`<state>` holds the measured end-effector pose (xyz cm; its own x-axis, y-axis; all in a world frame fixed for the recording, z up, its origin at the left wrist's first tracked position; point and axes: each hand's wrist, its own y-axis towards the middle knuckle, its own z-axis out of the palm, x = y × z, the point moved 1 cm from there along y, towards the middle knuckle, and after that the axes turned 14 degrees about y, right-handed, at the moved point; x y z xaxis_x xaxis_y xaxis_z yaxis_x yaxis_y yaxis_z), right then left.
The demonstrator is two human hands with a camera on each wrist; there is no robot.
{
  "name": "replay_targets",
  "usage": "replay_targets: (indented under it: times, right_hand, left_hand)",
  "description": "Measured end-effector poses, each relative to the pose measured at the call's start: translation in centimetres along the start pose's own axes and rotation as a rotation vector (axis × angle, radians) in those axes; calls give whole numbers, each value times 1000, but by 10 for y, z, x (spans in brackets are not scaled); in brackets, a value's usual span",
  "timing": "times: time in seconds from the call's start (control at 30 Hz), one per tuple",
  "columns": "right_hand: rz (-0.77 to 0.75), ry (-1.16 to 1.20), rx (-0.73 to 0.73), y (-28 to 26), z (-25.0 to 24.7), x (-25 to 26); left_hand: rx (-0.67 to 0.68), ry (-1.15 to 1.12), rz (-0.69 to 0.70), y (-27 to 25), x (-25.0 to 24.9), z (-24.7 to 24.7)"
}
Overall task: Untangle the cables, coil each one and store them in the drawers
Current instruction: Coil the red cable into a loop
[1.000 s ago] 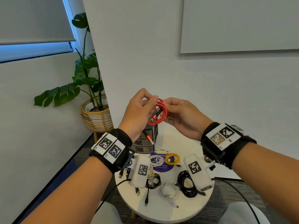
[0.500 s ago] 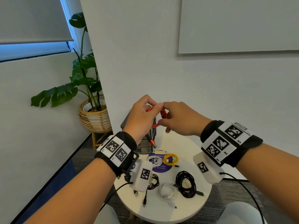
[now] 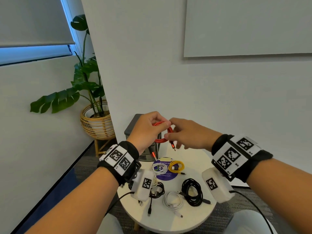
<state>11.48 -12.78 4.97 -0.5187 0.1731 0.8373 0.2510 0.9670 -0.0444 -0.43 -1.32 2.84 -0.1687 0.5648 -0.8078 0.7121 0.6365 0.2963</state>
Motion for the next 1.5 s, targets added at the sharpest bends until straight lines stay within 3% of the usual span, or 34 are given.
replay_targets:
  times: [0.23,0.47,0.77,0.87,1.0,1.17,1.27,1.37,1.5]
  right_hand:
    - [-246,276,-160,4,-3,-1]
    - [-342,355,-229,10,-15,-1]
    - [-323,272,-262,5,-25,-11]
    - [-334,248,-278,5,-25,-11]
    - [-351,182,-305,7,-25,-7]
    - [-349,164,-311,7,-28,-6]
    - [-351,213,-311,7,-28,-5]
    - [-355,272,-312,6,-31,-4]
    - [-334,425,-278,3,-33,-4]
  left_hand:
    - [-3,-79,5,-1,-8,-7]
    - [64,-168,-80,-3,-2,-12]
    - [286,299,0,-7,4,-24]
    - [321,200,-96,-7,5,-31]
    - [215,-115,-203,-10,0,-35]
    - [-74,-417,-194,-10,-5,-34]
    - [-201,-346,-115,-11,-12,-24]
    - [-294,-104,16,-10,-11,-16]
    - [-297,173,89,-3,-9,-9]
